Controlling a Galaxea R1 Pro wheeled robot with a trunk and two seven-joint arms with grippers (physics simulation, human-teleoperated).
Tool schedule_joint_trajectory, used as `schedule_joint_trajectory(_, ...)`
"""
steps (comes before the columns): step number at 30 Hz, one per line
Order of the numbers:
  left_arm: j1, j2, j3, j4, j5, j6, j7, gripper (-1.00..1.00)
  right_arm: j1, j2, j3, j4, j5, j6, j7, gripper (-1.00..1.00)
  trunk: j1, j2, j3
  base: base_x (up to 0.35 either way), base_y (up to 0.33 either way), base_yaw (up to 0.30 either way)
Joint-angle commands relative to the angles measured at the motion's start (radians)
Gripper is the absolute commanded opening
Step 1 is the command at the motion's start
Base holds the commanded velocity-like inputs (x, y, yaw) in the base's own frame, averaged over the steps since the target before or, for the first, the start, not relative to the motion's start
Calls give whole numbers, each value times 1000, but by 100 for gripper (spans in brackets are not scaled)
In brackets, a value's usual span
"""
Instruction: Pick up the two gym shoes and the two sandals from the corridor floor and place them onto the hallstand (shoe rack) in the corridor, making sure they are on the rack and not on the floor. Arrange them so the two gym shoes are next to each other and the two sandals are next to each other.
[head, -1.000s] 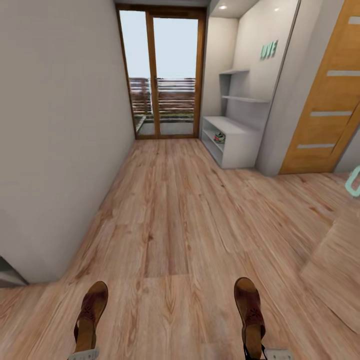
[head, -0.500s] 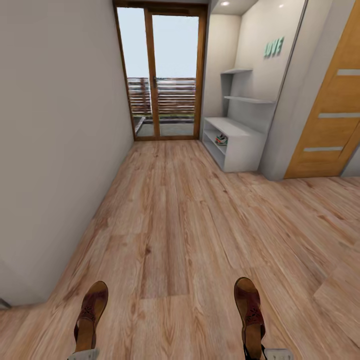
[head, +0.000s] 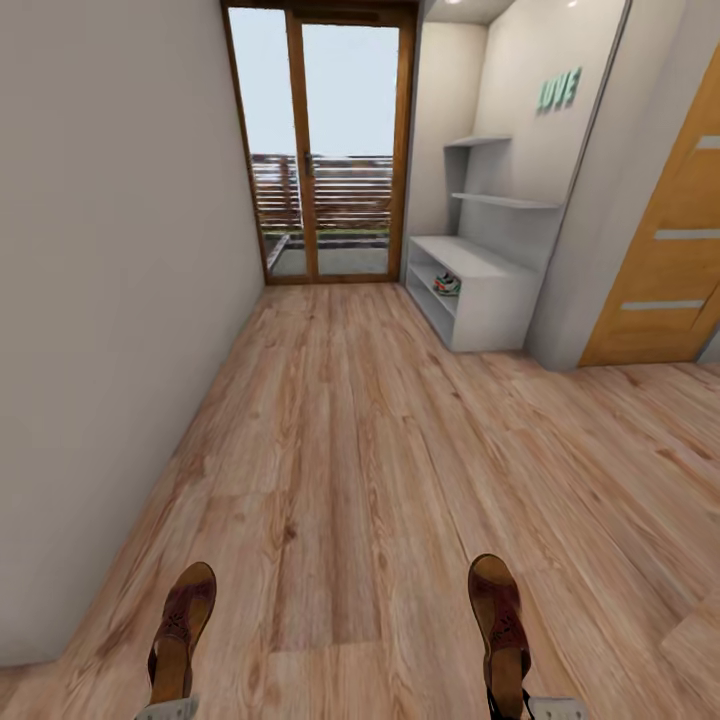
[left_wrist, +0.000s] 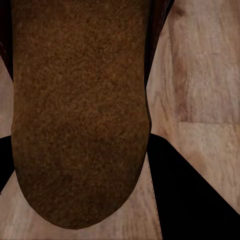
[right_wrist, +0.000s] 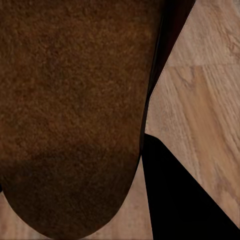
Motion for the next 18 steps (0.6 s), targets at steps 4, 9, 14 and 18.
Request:
schedule_joint_trajectory(4, -1, 0, 9, 1, -12, -3, -3, -100, -1, 1, -8, 0, -3, -2, 10, -100, 0, 0, -1, 339, 0, 0)
schedule_joint_trajectory(9, -1, 0, 9, 1, -12, -3, -3, -100, -1, 1, -8, -1, -3, -2, 10, -100, 0, 0, -1, 339, 0, 0)
schedule_joint_trajectory(14, -1, 0, 9, 1, -12, -3, -3, -100, -1, 1, -8, 0, -3, -2, 10, -100, 0, 0, -1, 339, 0, 0)
schedule_joint_trajectory(18, -1, 0, 9, 1, -12, -3, -3, -100, 0, 1, -8, 0, -3, -2, 10, -100, 0, 0, -1, 339, 0, 1)
